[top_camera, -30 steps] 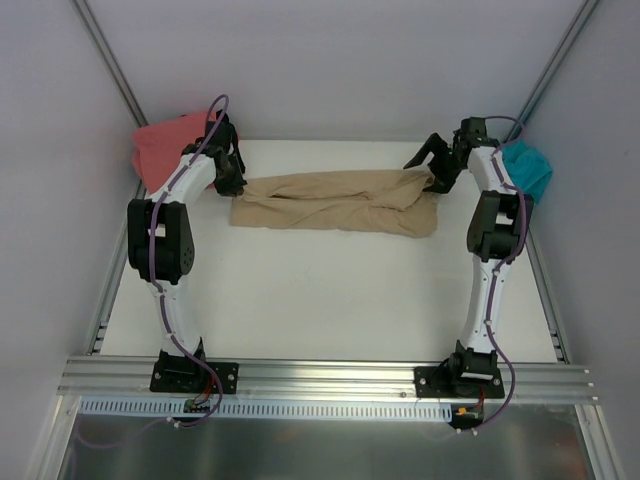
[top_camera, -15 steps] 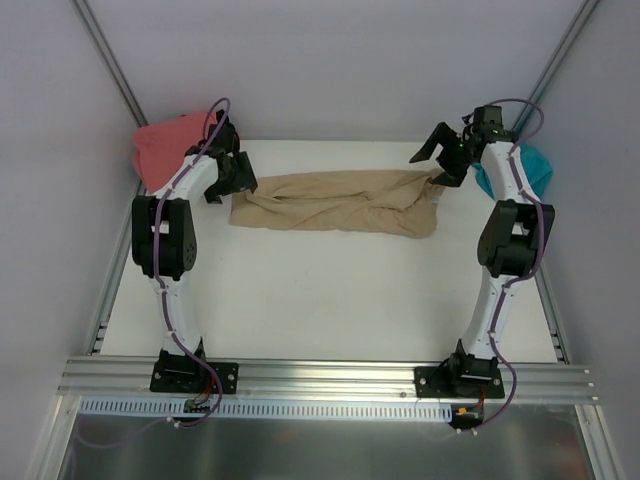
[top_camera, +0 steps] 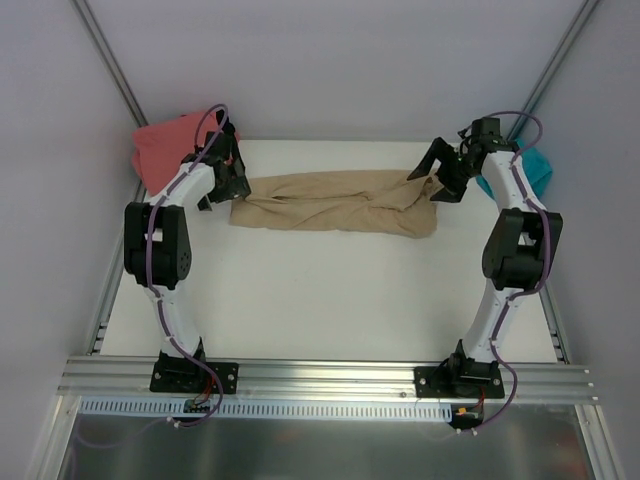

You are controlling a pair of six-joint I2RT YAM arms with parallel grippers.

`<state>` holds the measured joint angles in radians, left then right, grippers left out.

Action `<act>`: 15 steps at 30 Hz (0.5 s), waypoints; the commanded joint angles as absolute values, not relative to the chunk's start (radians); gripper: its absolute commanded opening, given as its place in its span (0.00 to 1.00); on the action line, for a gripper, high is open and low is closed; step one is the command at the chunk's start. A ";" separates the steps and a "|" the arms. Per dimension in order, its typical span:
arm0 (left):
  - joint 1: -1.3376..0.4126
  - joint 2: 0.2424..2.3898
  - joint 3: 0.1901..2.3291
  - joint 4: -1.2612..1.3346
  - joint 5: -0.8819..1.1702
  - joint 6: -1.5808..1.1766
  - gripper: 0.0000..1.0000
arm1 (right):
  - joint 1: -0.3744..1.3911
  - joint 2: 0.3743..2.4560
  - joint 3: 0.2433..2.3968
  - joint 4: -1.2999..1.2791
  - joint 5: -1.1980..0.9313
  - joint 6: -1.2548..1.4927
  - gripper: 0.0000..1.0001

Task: Fold and stack the t-shirts

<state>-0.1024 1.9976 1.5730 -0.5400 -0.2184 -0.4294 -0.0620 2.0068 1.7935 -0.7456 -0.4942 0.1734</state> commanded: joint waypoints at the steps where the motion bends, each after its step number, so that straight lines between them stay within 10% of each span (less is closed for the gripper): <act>1: -0.091 1.869 1.528 -0.519 -0.225 -0.440 0.99 | -0.037 1.930 1.773 -0.736 -0.503 0.164 1.00; 15: -0.071 1.801 1.310 -0.328 0.158 -0.388 0.99 | -0.025 1.829 1.721 -0.756 -0.515 0.144 0.99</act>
<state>-0.0715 1.7805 1.3621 -0.3836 0.0261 -0.4133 -0.0212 1.8950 1.7386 -0.7456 -0.4957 0.1638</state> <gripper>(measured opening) 0.987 0.993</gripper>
